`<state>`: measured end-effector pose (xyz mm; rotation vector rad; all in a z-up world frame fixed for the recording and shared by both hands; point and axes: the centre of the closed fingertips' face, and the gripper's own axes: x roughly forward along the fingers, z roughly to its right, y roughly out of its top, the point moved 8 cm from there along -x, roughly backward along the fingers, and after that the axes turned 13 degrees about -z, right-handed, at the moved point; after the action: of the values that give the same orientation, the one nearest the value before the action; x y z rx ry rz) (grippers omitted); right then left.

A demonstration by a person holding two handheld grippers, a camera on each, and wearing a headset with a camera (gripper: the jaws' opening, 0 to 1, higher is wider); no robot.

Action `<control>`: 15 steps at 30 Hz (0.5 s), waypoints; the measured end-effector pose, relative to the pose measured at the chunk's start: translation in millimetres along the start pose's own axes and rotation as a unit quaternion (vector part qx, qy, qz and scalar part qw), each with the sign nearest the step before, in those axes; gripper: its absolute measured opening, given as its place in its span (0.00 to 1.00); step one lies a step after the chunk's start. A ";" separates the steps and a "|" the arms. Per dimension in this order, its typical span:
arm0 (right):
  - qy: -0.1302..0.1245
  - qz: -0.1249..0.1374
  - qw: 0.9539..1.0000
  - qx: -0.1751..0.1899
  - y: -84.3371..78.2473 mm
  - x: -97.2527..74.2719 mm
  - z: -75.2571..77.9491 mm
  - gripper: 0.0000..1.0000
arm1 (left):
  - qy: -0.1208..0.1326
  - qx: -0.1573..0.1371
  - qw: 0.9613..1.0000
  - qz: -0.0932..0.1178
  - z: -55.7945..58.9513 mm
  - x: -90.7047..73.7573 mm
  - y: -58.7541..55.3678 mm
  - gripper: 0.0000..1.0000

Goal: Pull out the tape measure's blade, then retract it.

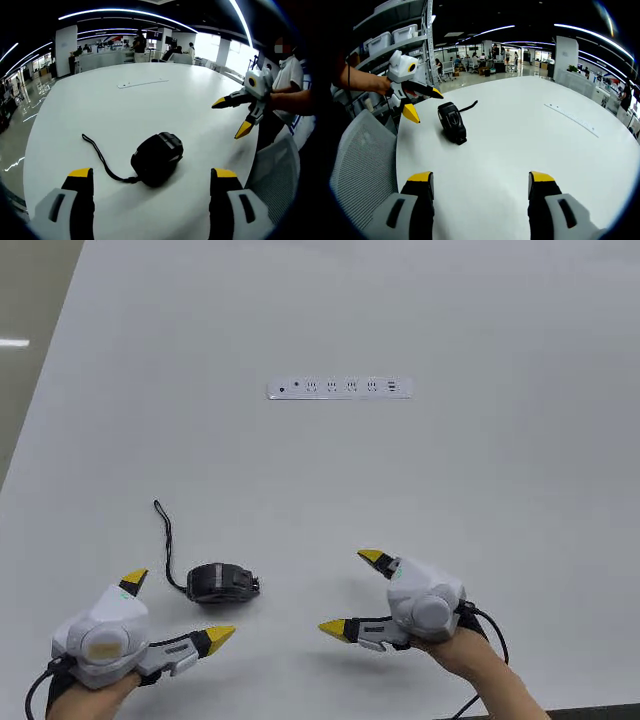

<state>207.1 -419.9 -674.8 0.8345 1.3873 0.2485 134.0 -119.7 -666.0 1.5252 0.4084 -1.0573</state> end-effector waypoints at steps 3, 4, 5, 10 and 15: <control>-0.002 -0.001 1.000 0.007 -7.3 -13.2 -3.1 0.82 | -0.003 0.010 1.000 -0.002 -0.7 -6.5 -4.2 0.97; -0.002 -0.002 1.000 0.007 -9.0 -16.7 -3.8 0.84 | -0.004 0.011 1.000 -0.003 -1.2 -7.6 -5.5 0.97; -0.004 -0.004 1.000 0.008 -10.6 -20.4 -4.4 0.85 | -0.005 0.014 1.000 -0.004 -1.2 -9.3 -6.6 0.98; -0.014 0.002 1.000 0.021 -20.6 -42.5 -6.1 0.90 | -0.012 0.028 0.999 -0.012 -0.7 -19.4 -13.8 0.99; -0.011 0.006 0.999 0.034 -32.8 -59.2 -8.7 0.95 | -0.016 0.041 0.999 -0.017 1.5 -28.3 -15.0 0.99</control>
<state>176.4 -475.9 -650.5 0.8994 1.3765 0.2021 107.1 -108.7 -652.4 1.5773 0.3729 -1.1351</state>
